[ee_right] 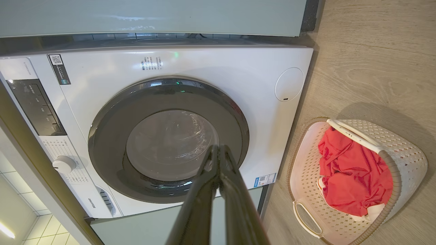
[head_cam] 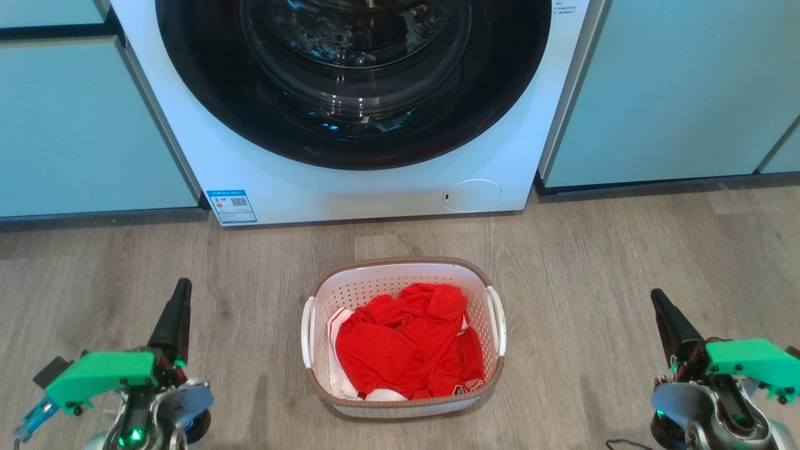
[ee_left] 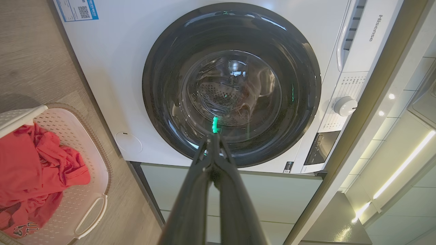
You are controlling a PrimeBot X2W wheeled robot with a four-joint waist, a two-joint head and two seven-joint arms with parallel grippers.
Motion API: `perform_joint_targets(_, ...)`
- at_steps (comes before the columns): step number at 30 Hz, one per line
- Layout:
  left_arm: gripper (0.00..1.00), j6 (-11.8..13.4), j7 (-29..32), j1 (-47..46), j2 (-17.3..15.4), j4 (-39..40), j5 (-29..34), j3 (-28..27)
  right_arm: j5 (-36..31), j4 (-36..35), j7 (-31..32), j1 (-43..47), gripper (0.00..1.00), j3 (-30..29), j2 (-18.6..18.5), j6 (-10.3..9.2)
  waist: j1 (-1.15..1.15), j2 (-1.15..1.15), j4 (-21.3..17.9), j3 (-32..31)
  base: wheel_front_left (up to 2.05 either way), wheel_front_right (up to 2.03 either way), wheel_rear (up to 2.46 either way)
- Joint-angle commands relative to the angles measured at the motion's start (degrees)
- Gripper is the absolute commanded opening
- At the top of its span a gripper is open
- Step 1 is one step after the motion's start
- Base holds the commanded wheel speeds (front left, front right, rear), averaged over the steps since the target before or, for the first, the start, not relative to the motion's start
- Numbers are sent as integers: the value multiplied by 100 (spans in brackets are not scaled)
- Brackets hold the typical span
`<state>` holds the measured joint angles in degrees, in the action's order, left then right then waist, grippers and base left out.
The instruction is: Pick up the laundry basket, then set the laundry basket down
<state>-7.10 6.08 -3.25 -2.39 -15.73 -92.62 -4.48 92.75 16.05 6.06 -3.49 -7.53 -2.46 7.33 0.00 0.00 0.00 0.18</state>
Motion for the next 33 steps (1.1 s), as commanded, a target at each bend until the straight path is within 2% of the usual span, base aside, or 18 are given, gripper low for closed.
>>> perform_joint_targets(1,0,-39,39,-293,-49,170,43,-202,-57,-202,41,-269,0,104,-42,16,0,0,0,0,0,0,0)
perform_joint_targets(33,0,-39,39,-293,-49,170,43,-202,-57,-202,41,-269,0,104,-42,16,0,0,0,0,0,0,0)
